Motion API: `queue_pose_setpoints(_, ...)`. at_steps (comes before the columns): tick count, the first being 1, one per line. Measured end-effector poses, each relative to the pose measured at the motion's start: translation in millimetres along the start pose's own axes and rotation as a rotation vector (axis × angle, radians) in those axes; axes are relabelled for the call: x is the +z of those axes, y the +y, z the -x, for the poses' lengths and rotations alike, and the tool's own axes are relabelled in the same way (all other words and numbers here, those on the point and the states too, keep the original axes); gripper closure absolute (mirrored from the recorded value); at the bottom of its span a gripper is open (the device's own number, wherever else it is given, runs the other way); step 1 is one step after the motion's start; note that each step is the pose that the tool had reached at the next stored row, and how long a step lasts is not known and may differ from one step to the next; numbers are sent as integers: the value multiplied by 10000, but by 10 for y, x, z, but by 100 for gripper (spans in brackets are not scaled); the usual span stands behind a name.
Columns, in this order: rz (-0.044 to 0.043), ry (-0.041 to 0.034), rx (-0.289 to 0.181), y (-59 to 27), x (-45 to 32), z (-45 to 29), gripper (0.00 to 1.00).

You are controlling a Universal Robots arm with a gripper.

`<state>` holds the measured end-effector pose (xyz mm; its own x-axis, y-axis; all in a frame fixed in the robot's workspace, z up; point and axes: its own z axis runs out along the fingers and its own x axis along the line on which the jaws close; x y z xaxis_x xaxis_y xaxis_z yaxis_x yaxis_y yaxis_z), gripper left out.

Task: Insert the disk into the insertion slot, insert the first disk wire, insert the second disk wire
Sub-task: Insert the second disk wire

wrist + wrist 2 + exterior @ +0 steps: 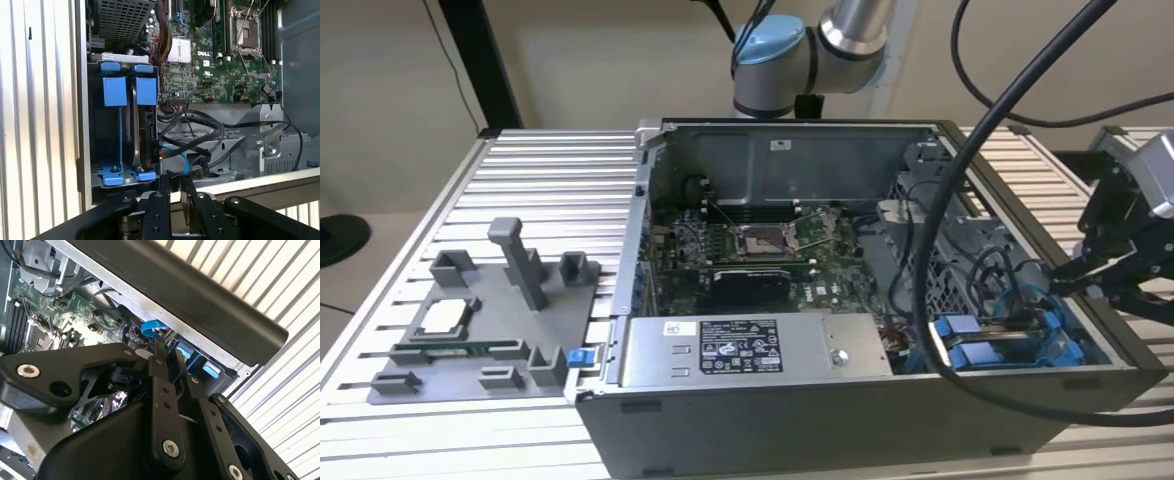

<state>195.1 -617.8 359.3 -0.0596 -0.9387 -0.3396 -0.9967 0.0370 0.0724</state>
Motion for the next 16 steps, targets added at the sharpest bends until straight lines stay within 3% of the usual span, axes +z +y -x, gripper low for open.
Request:
queue_pose_setpoints(8,-2,1,3,1,36,-15,0)
queue_pose_setpoints(9,-2,-1,4,1,37,-15,100)
queue_pose_setpoints(16,-4,-13,12,13,36,-17,100)
